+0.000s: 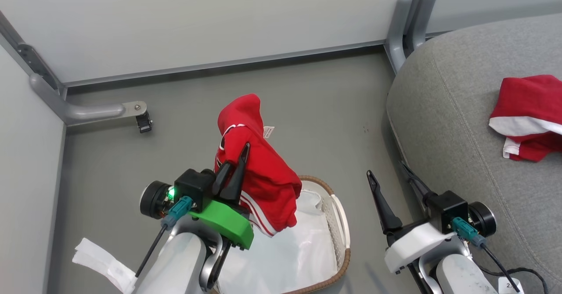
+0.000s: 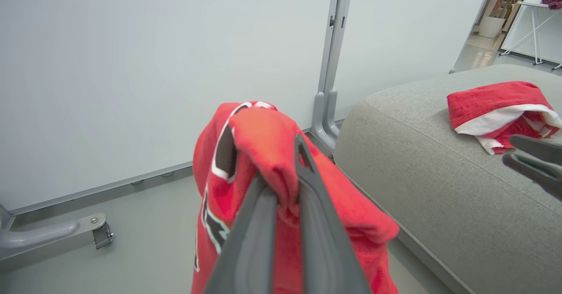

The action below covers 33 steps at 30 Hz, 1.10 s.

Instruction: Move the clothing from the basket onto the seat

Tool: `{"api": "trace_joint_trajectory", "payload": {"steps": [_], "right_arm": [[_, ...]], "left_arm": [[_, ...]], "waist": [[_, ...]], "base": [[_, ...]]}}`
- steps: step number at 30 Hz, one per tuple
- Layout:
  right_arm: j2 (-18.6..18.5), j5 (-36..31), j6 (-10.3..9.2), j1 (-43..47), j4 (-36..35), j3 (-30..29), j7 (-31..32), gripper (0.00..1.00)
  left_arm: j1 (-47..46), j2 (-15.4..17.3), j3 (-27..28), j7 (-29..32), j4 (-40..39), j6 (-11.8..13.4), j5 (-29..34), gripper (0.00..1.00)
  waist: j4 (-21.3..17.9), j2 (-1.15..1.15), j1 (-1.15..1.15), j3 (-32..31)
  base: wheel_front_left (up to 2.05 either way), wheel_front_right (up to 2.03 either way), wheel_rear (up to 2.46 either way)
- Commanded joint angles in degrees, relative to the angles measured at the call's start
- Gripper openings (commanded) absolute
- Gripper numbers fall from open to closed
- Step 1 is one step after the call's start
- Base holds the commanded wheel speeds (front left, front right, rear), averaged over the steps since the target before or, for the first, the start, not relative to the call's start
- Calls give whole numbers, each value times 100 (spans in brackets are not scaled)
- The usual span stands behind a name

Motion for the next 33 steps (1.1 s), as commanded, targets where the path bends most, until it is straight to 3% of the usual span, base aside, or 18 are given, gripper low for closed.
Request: {"api": "trace_joint_trajectory", "payload": {"steps": [1, 13, 17, 24, 33], "right_arm": [[-25, 16, -8, 121, 18, 0, -13, 100], [-23, 82, -8, 290, 12, 127, -13, 100], [-21, 268, -8, 51, -91, 588, -13, 100], [-30, 745, -7, -772, 25, 1883, -13, 100], [-29, 509, -7, -1612, 968, 2337, -13, 100]], "left_arm": [[-13, -31, 22, -20, -81, -16, 21, 0], [-65, -74, -107, -20, -348, -16, -16, 0], [-86, -89, -185, -20, -382, -16, -36, 0], [-202, -103, -371, -20, -386, -16, -105, 0], [-309, -106, -766, -20, -452, -16, -343, 0]], "waist": [[36, 0, 0, -178], [36, 0, 0, -374], [71, 0, 0, -319], [251, 0, 0, -173], [621, 0, 0, -27]], "base": [[0, 0, 0], [0, 0, 0], [0, 0, 0], [0, 0, 0], [0, 0, 0]]}}
